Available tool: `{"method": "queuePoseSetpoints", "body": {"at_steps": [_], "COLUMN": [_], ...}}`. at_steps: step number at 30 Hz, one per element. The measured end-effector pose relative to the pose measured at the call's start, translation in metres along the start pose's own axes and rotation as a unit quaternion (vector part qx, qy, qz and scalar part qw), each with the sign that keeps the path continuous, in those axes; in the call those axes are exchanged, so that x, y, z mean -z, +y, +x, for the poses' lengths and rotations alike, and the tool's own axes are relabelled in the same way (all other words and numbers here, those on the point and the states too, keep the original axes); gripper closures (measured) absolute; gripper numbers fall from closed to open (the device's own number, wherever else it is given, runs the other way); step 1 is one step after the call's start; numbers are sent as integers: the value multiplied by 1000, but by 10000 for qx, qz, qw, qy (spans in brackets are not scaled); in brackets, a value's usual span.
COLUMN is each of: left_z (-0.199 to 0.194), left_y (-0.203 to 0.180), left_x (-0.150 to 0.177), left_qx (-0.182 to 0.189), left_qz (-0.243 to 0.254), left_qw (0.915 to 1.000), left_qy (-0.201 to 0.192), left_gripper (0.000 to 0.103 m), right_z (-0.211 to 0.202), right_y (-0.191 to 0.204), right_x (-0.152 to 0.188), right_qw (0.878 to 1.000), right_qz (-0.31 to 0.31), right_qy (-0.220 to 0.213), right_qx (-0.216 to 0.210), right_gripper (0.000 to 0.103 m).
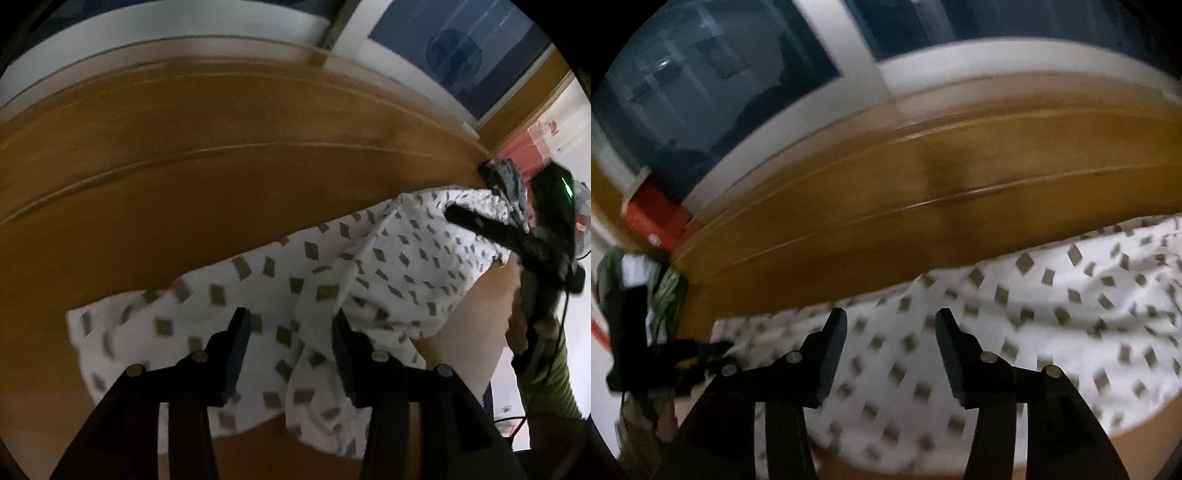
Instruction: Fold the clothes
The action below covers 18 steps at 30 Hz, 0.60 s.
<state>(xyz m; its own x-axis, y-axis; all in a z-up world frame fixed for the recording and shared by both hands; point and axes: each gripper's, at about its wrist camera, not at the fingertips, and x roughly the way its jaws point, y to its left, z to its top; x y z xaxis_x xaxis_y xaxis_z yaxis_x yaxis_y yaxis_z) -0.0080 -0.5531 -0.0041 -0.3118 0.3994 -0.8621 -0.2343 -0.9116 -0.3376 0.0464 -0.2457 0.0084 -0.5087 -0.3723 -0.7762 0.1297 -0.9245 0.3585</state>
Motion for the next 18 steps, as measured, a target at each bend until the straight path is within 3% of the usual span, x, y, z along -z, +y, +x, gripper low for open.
{"method": "queuePoseSetpoints", "body": {"at_steps": [2, 11, 18], "left_z": [-12, -26, -25], "left_y": [4, 7, 18], "left_x": [5, 36, 52], "left_qx": [-47, -811, -982], "left_qz": [-50, -275, -351], "left_qw": [9999, 9961, 9943], "left_qy": [-132, -231, -200], "left_gripper": [55, 55, 55], "right_z": [-11, 11, 35], "right_y": [14, 83, 92], "right_x": [17, 91, 94], "right_qw": [9995, 9819, 9811], "right_qz": [-228, -1682, -1639], "right_qy": [108, 854, 1012], "right_qx": [-205, -177, 205], "right_gripper": [52, 52, 52]}}
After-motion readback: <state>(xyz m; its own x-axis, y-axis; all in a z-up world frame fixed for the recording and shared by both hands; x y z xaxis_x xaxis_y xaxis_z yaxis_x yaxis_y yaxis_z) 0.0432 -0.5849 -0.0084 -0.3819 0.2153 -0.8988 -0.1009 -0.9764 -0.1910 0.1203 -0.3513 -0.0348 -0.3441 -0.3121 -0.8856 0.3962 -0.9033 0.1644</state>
